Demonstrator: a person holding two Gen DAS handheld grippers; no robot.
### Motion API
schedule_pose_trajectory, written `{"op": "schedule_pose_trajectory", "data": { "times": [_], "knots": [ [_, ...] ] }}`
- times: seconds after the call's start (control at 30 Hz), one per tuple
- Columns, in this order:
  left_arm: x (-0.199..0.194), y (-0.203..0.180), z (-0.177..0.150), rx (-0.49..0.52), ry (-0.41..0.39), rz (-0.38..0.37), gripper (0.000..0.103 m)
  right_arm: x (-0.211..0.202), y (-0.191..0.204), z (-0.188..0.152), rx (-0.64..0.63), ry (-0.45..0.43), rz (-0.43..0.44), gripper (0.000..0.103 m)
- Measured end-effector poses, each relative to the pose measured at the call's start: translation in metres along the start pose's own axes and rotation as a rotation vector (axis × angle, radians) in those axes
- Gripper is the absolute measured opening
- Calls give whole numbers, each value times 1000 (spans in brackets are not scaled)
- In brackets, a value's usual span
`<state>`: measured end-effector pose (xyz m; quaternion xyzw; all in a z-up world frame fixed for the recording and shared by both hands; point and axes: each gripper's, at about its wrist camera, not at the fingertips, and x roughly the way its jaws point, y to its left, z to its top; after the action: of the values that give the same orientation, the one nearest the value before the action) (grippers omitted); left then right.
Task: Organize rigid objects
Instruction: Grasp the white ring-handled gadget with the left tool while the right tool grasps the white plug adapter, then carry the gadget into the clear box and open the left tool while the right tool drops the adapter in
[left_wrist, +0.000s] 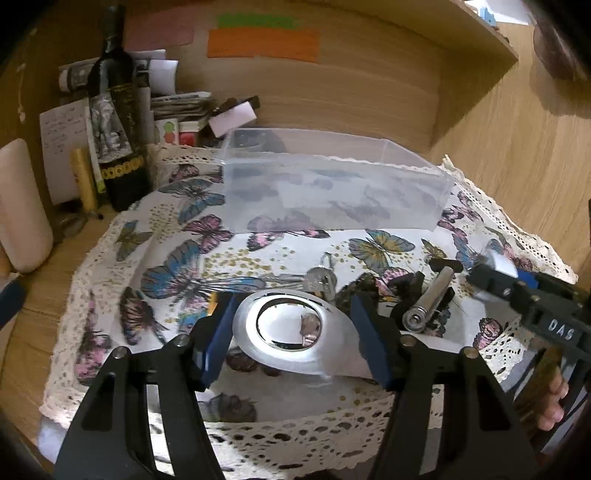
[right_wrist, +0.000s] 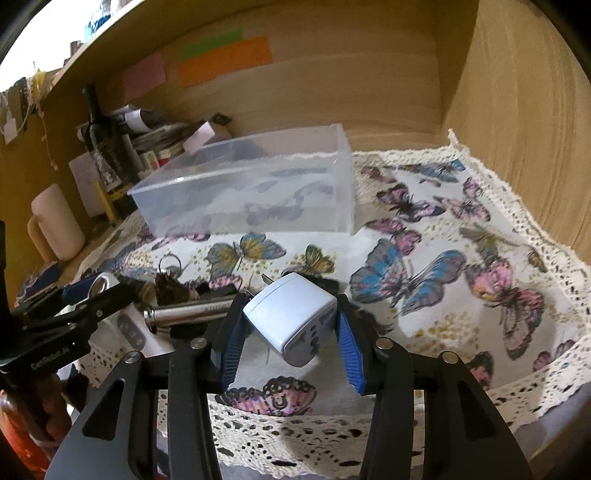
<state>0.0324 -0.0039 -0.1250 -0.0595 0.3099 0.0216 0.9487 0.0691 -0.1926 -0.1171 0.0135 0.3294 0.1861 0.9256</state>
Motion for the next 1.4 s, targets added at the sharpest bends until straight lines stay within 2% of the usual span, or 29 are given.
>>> {"op": "schedule_pose_trajectory", "data": {
  "times": [0.23,0.53,0.7,0.8,1.03,1.3,1.4],
  "knots": [
    [-26,9,24,-3,-74,3,62,-19,-4,21,-11,-73,-18,42],
    [-46,21,78,-24,-153,-26,62,-47,-2,61,-54,-203,-47,42],
    [-47,21,110,-2,-218,3,62,-51,0,84,-74,-249,-53,42],
    [-41,21,128,0,-231,4,62,-47,2,98,-94,-270,-62,43],
    [-6,24,157,-2,-203,32,62,-22,7,126,-112,-250,-54,42],
    [54,31,168,-2,-78,54,62,27,11,143,-147,-153,-56,42],
    [71,30,168,3,-36,38,62,48,8,146,-153,-101,-55,42]
  ]
}}
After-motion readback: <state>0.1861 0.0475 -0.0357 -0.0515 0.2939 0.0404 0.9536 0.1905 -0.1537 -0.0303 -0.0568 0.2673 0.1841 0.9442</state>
